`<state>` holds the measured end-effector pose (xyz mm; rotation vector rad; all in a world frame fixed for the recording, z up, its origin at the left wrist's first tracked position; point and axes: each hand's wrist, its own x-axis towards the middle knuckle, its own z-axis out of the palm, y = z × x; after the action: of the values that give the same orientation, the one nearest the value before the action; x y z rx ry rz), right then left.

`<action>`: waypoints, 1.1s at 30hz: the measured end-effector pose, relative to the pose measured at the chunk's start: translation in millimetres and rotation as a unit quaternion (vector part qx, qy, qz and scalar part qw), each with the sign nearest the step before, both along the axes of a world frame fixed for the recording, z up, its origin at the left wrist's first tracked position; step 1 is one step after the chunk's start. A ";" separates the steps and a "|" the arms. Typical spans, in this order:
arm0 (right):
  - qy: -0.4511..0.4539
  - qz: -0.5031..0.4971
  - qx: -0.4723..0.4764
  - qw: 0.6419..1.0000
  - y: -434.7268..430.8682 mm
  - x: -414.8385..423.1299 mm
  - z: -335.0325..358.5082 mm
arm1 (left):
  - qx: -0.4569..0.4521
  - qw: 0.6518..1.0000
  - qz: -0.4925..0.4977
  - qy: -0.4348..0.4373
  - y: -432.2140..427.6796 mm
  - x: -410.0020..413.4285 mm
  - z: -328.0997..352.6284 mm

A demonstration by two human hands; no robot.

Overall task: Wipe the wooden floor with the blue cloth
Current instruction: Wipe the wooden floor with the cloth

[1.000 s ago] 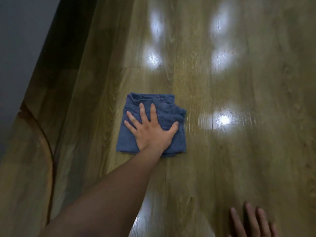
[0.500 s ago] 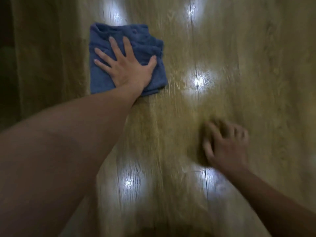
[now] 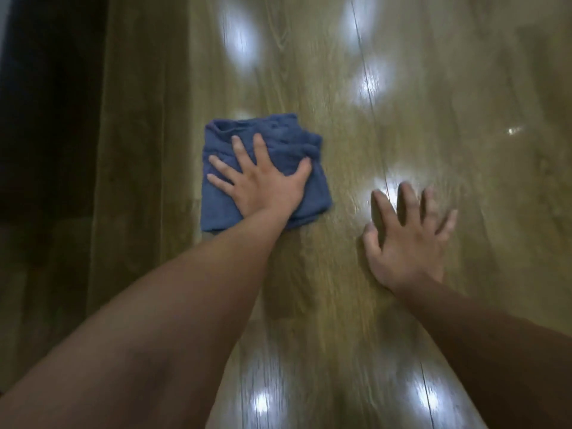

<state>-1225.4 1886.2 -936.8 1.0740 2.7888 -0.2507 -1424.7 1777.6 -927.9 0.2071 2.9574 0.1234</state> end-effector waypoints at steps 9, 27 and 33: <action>0.022 -0.001 0.011 1.000 1.3 0.0 -3.2 | -0.016 0.999 0.030 -0.003 58.2 -73.0 -0.5; 0.052 -0.013 0.004 0.999 3.5 -0.4 -7.7 | 0.021 0.997 -0.050 -0.056 -99.8 200.7 15.8; 0.011 -0.015 -0.010 1.000 1.7 -3.1 3.8 | 0.023 0.999 -0.026 0.017 1.1 70.9 4.4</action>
<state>-1228.5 1887.9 -933.0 1.1147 2.7852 -0.2934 -1353.7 1778.7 -923.5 0.2947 2.9817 0.1818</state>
